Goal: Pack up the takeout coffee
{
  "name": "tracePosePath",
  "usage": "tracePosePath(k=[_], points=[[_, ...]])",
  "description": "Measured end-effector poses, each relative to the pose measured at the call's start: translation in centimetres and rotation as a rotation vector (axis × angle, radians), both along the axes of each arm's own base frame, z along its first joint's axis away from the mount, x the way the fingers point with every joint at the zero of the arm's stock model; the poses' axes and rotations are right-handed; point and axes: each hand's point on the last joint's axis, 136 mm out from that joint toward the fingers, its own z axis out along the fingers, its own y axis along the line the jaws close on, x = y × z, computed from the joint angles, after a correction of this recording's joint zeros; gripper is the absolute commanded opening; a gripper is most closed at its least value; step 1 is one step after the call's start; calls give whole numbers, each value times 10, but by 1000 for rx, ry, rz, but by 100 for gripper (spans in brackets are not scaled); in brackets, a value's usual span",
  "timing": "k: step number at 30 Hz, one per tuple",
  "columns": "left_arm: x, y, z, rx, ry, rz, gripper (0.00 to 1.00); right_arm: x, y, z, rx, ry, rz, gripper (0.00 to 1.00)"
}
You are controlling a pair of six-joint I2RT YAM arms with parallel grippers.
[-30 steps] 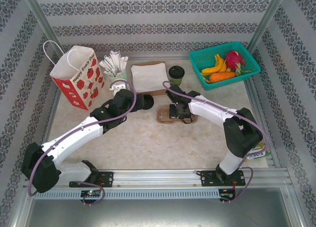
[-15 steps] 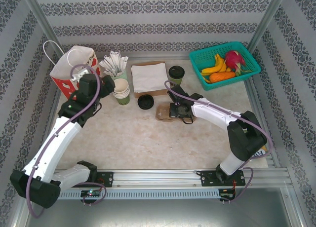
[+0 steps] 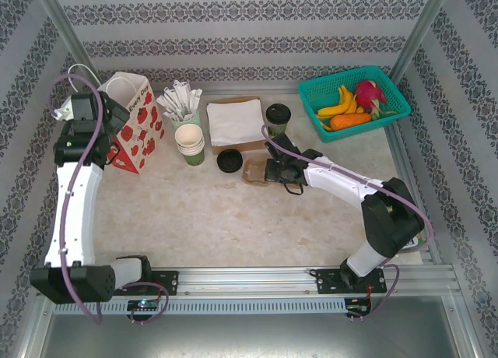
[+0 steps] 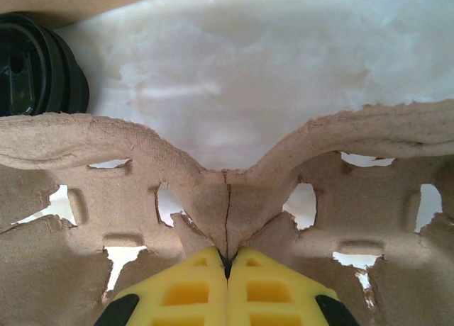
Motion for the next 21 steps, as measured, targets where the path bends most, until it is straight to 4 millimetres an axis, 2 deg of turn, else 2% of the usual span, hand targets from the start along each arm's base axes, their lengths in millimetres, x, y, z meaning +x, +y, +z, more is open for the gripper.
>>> tracePosePath(k=[4, 12, 14, 16, 21], points=[[8, 17, -18, -86, 64, 86, 100, -1, -1, 4, 16, -8, -14, 0], [16, 44, -37, -170, 119, 237, 99, -5, -3, 4, 30, -10, -34, 0], [21, 47, -39, -178, 128, 251, 93, -7, -5, 4, 30, -11, -35, 0], [27, 49, -42, -187, 133, 262, 91, -9, -7, 5, 28, -15, -37, 0], [36, 51, -56, -208, 167, 275, 74, -8, -9, 10, 30, -30, -45, 0]])
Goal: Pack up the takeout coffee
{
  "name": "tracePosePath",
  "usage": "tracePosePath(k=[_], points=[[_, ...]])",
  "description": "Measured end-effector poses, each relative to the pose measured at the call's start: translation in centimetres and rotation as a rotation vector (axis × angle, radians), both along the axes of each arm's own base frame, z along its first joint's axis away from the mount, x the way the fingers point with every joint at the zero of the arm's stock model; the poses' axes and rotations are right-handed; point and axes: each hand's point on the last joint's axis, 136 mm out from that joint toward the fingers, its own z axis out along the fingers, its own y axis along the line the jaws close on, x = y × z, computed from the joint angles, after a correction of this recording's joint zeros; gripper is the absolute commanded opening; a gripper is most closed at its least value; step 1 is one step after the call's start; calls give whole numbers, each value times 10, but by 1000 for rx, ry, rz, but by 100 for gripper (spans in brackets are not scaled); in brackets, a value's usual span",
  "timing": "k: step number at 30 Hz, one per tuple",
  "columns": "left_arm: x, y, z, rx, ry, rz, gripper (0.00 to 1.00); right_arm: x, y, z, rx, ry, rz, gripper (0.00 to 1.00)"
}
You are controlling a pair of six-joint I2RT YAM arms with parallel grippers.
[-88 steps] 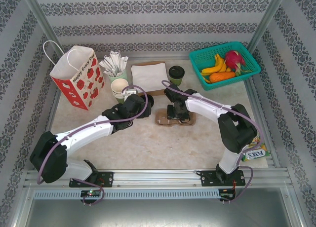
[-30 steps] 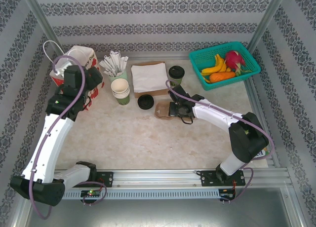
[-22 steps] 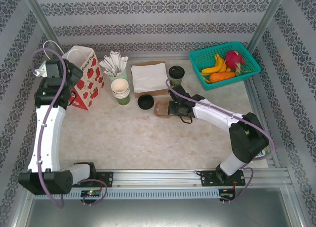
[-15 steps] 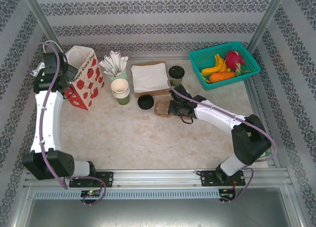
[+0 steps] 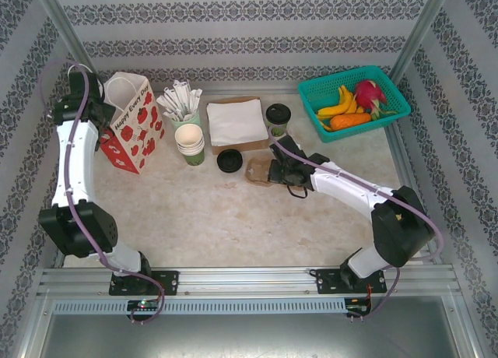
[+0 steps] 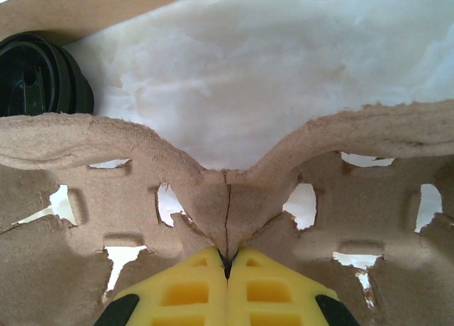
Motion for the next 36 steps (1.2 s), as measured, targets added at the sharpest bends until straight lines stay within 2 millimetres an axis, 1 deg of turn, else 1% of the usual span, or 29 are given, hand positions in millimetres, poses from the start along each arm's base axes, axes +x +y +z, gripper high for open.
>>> tracePosePath(k=[6, 9, 11, 14, 15, 16, 17, 21, 24, 27, 32, 36], points=[[11, -1, -16, -28, 42, -16, 49, -1, -3, 5, 2, -17, -9, 0], [12, -3, -16, -31, 43, -30, 39, -3, -6, 7, 3, -23, -16, 0], [12, -4, -16, -31, 46, -44, 37, -3, -7, 7, 5, -26, -23, 0], [12, -5, -15, -19, 53, -74, 27, -4, -8, 8, 5, -28, -31, 0], [11, -5, -14, -12, 55, -83, 19, -3, -8, 8, 3, -29, -32, 0], [9, -5, -13, -4, 57, -94, 13, -3, -9, 8, 3, -30, -33, 0], [7, -6, -10, 5, 57, -104, 0, -3, -9, 8, 1, -31, -34, 0], [-2, -7, 6, 51, 42, -152, 0, -3, -10, 8, -1, -31, -34, 0], [-15, -10, 17, 83, 35, -190, 0, -2, -13, 8, -5, -29, -32, 0], [-34, -16, 26, 108, 35, -231, 0, 1, -18, 8, -3, -21, -35, 0], [-68, -23, 31, 137, 49, -289, 0, 6, -26, 10, 17, -8, -48, 0], [-89, -36, 41, 157, 25, -371, 0, 12, -30, 15, 35, -10, -53, 0]])
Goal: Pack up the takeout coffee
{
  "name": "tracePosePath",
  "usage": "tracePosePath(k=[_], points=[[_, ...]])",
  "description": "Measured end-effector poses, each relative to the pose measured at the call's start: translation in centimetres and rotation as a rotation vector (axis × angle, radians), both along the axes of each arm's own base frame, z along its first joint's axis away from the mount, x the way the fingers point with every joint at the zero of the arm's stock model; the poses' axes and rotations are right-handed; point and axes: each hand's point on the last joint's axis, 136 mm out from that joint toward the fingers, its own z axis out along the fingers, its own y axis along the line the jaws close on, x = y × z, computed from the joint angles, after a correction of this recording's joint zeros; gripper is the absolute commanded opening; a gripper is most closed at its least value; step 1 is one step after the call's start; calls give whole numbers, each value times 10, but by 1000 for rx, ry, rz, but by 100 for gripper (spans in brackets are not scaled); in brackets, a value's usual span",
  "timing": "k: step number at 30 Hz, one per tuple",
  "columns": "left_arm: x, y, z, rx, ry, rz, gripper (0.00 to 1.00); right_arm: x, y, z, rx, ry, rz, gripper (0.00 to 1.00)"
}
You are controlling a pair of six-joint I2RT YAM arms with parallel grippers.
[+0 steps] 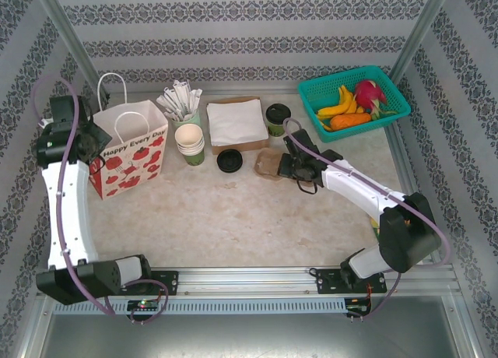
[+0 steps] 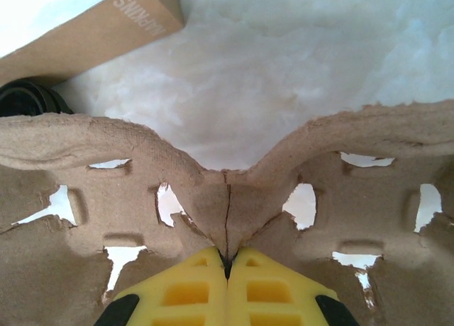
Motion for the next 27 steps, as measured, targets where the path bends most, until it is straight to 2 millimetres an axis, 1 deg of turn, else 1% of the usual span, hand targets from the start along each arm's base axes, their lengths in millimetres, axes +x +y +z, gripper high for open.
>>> tracePosePath(k=[5, 8, 11, 15, 18, 22, 27], points=[[-18, -20, 7, -9, -32, -105, 0, 6, -3, 5, 24, -4, -10, 0], [-22, -32, 8, -37, -34, -168, 0, 12, -2, 9, 39, -7, -15, 0], [-24, -46, 5, -81, -29, -233, 0, 17, 0, 8, 49, -3, -14, 0], [-32, -58, 4, -107, -19, -291, 0, 18, 0, 5, 48, 5, -15, 0], [-39, -65, 9, -115, -17, -331, 0, 19, -1, 7, 50, 1, -18, 0], [-42, -84, 14, -169, -50, -413, 0, 21, 0, 10, 53, -7, -19, 0], [-41, -111, 16, -258, -78, -519, 0, 24, 0, 14, 58, -16, -21, 0]])
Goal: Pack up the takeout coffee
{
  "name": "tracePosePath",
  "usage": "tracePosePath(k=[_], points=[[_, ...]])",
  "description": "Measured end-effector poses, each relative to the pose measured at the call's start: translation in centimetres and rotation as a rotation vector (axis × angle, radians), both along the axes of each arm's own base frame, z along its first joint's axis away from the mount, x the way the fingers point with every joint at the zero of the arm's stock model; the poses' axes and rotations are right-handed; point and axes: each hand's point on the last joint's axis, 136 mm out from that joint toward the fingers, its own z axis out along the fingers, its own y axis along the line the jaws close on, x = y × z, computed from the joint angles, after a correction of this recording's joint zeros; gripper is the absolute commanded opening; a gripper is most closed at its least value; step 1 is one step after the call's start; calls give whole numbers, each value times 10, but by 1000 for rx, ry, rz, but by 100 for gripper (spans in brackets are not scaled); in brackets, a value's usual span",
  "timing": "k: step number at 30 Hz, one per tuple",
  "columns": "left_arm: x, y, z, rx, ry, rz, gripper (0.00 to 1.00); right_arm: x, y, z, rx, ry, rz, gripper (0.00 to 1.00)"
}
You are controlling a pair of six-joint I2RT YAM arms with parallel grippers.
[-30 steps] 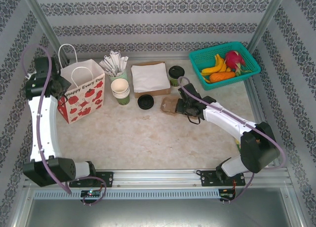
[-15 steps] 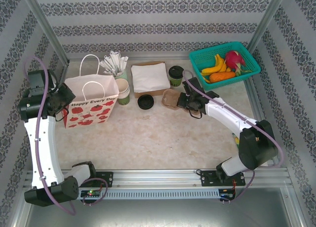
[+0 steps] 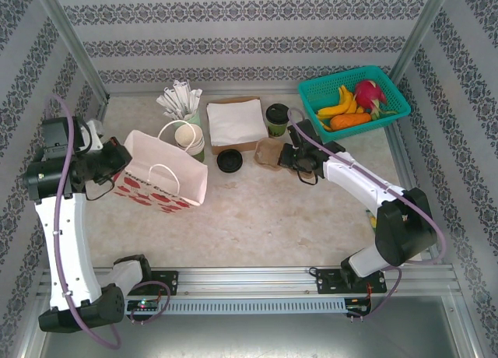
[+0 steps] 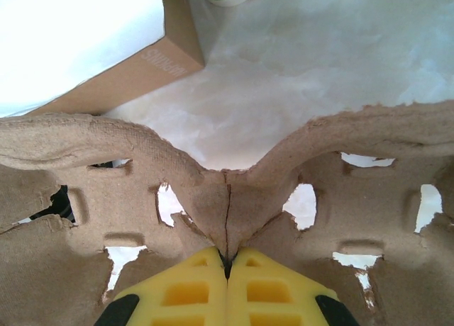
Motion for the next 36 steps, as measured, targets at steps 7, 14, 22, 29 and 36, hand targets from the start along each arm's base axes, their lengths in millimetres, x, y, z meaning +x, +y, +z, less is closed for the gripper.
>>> tracePosePath(k=[7, 14, 22, 29, 36], points=[[6, -40, -22, -68, 77, -116, 0, 1, -1, 0, 0, -1, -3, 0], [15, -80, -46, -97, 185, -186, 1, 1, -6, 4, -2, -13, -11, 0], [18, -120, -70, -104, 255, -242, 22, 0, -13, 9, -4, -28, -15, 0], [22, -164, -75, -88, 230, -408, 73, 0, -19, 11, -4, -37, -24, 0], [31, -150, -64, 138, 135, -530, 100, -2, -21, 14, -3, -53, -29, 0]])
